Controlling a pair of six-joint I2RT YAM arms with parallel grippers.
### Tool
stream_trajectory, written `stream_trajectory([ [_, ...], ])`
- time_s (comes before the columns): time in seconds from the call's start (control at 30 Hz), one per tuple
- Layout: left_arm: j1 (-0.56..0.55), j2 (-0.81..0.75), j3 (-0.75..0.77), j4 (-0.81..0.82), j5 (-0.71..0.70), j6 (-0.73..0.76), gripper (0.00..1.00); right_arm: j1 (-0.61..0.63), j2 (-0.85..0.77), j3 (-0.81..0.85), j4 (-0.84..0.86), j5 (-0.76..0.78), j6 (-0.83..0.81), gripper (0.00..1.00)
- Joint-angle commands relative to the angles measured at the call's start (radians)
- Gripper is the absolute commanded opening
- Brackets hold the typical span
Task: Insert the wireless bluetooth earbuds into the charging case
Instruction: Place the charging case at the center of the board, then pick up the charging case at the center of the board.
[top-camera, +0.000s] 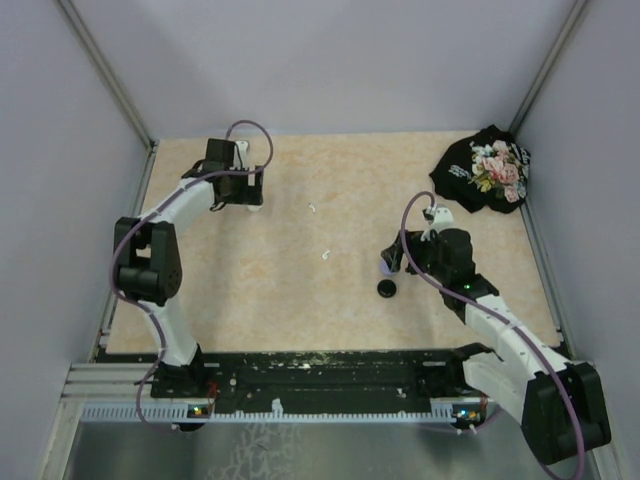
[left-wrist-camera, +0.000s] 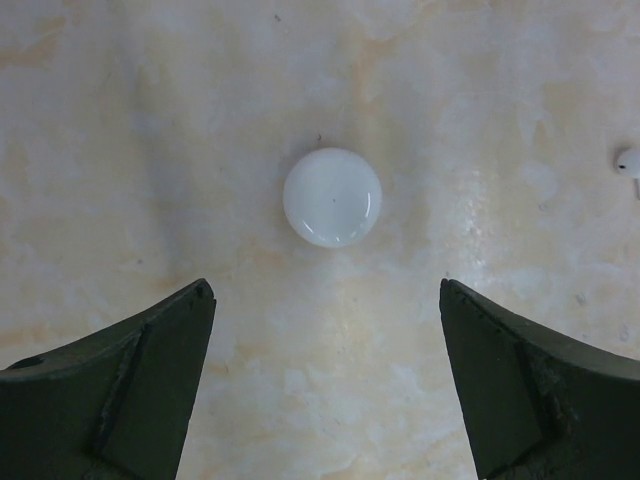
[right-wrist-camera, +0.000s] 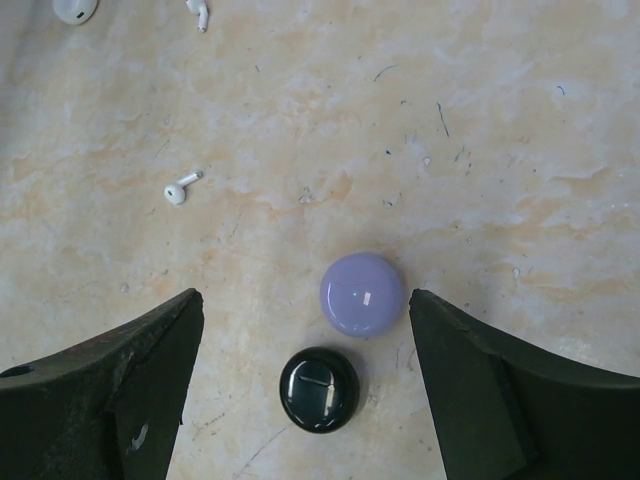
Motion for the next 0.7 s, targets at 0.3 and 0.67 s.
stream_trajectory([
  [0.3,-0.028,0.251,0.203,-0.025,-0.042,0.052,0.85,0.007,0.000,-0.010,0.084,-0.053,-0.022,0.83],
  [0.67,-0.057,0.322,0.226,-0.044,-0.096,0.081,0.72,0.007,0.013,0.001,0.079,-0.068,-0.029,0.83],
])
